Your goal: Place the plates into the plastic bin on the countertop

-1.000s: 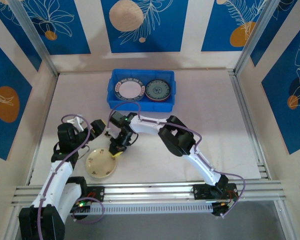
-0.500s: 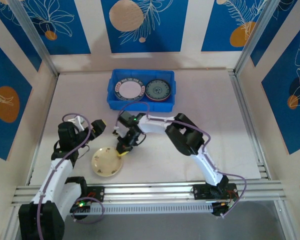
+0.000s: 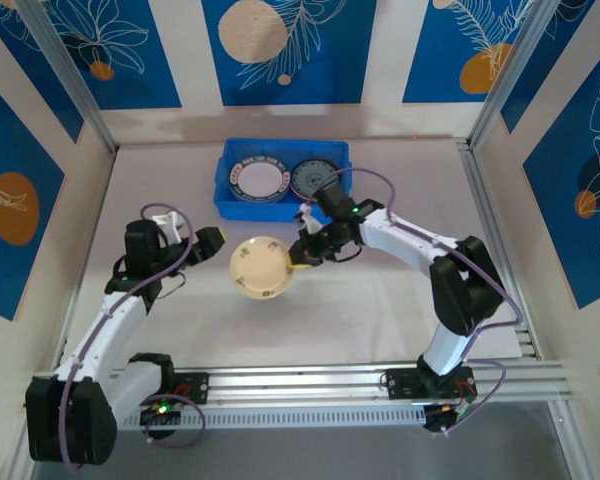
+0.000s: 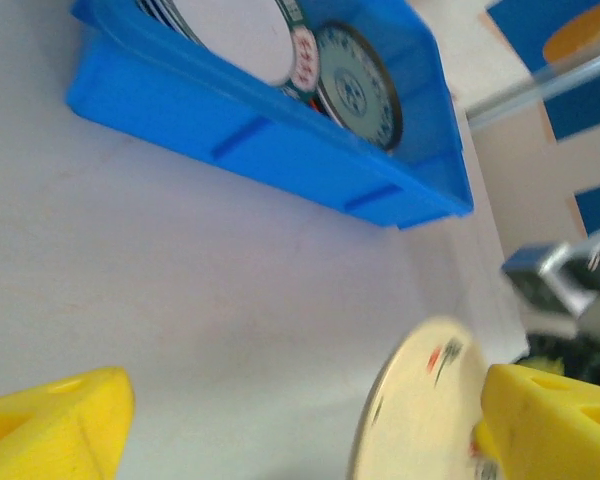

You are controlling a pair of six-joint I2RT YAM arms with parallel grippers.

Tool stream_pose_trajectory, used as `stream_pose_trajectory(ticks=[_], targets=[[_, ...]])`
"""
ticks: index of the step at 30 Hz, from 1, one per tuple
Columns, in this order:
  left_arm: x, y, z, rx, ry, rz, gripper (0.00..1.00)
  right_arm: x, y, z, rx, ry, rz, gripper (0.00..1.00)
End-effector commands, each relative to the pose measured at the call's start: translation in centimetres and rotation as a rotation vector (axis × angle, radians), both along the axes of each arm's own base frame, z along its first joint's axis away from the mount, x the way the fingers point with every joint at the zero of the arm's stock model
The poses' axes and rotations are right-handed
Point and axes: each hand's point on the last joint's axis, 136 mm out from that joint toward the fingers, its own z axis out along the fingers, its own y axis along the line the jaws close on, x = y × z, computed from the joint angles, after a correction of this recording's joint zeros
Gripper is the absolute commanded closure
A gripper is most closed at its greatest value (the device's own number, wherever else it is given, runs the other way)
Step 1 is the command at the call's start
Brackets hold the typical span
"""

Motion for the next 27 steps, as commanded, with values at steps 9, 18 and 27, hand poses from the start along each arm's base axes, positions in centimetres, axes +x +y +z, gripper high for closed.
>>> stream_pose_trajectory(ticks=[9,18,27], targets=[[0.3,-6.7,0.3,-0.025,0.004,-0.181,0.33,1.6,-2.8,2.9,0.027,-0.03,-0.08,1.0],[0.9,-7.9,0.0,-0.039,0.017,-0.211,0.68,2.0,-2.9,3.3,0.027,-0.043,-0.083,1.0],[1.2,-8.5,-0.4,-0.029,0.035,-0.227,0.77,2.8,-3.1,3.1,0.014,-0.062,-0.105,1.0]])
